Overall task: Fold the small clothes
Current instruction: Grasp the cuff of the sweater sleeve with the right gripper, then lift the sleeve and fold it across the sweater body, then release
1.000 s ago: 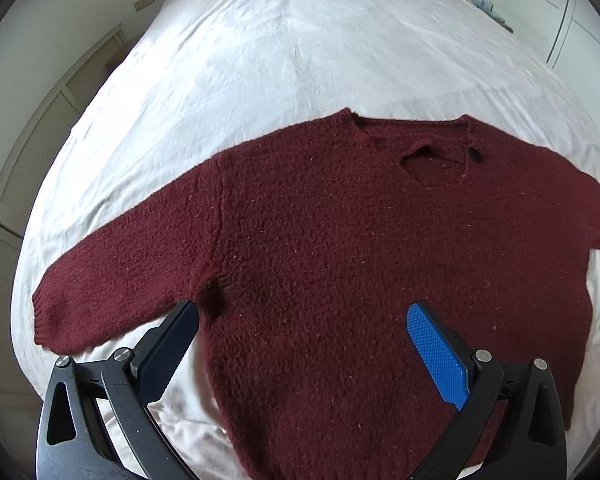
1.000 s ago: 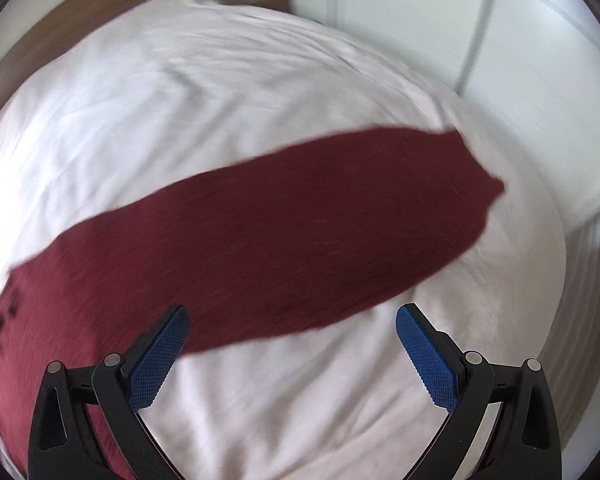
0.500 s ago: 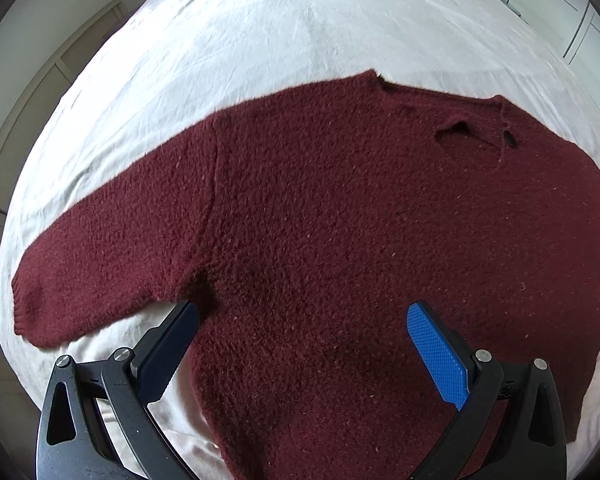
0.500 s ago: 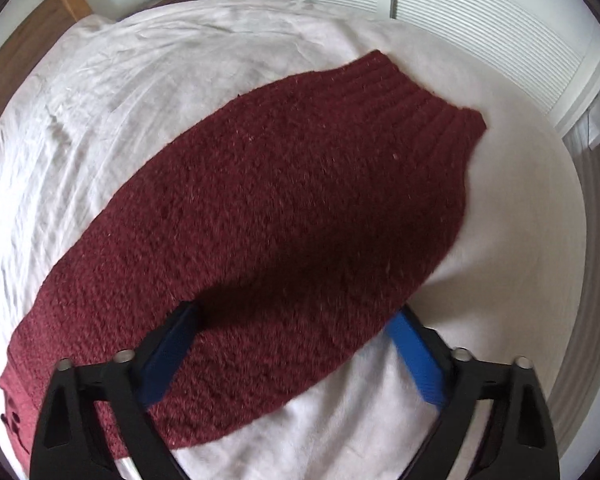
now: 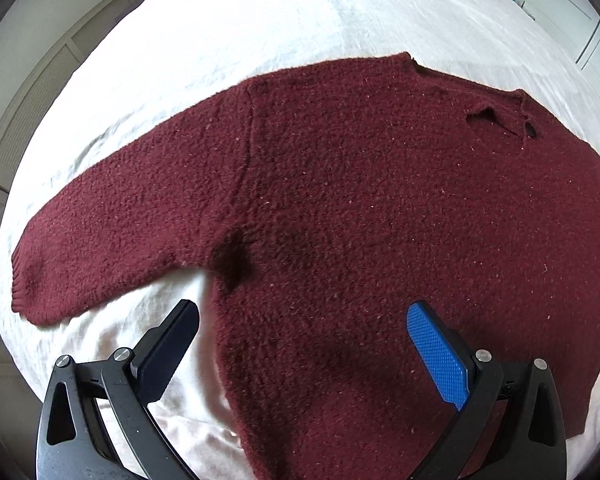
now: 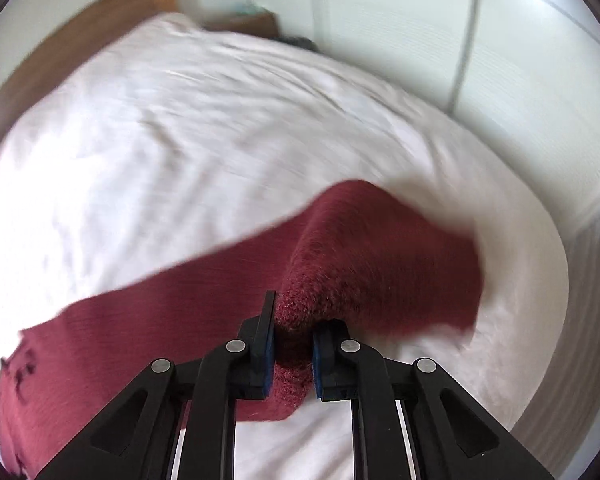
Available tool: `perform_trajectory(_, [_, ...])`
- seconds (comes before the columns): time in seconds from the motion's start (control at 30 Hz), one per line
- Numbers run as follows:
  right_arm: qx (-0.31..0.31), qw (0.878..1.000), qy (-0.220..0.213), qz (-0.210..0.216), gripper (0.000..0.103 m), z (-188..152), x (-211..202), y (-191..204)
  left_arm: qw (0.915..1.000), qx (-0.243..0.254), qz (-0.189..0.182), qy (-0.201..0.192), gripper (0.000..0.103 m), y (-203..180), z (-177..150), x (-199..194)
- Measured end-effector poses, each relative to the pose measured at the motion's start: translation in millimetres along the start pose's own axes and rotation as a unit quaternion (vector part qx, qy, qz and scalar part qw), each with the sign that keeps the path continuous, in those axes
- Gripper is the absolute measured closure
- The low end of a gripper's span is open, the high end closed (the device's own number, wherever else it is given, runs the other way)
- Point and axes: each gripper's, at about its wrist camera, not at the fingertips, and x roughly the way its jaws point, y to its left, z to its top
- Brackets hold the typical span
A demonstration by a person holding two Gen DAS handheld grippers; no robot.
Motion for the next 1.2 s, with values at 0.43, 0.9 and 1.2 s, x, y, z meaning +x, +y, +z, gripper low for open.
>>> perform_trajectory(0.43, [-0.161,0.976,-0.067,0.130,0.089,-25.8,-117.3,196.4,0.9987,0.014,-0.027,-0.041,0.001,10.8,1.2,-29.4])
perform_trajectory(0.9, [-0.274,0.938,0.018,0.212,0.089,-121.1,-96.9,360.8,0.9990,0.008,-0.016,-0.042,0.001,31.5,11.2,-16.3])
perform_trajectory(1.2, [-0.317,0.923,0.121,0.181,0.089,-204.9,-15.7,382.4,0.9997,-0.001,-0.008,-0.022,0.001,45.2,0.9,-1.0])
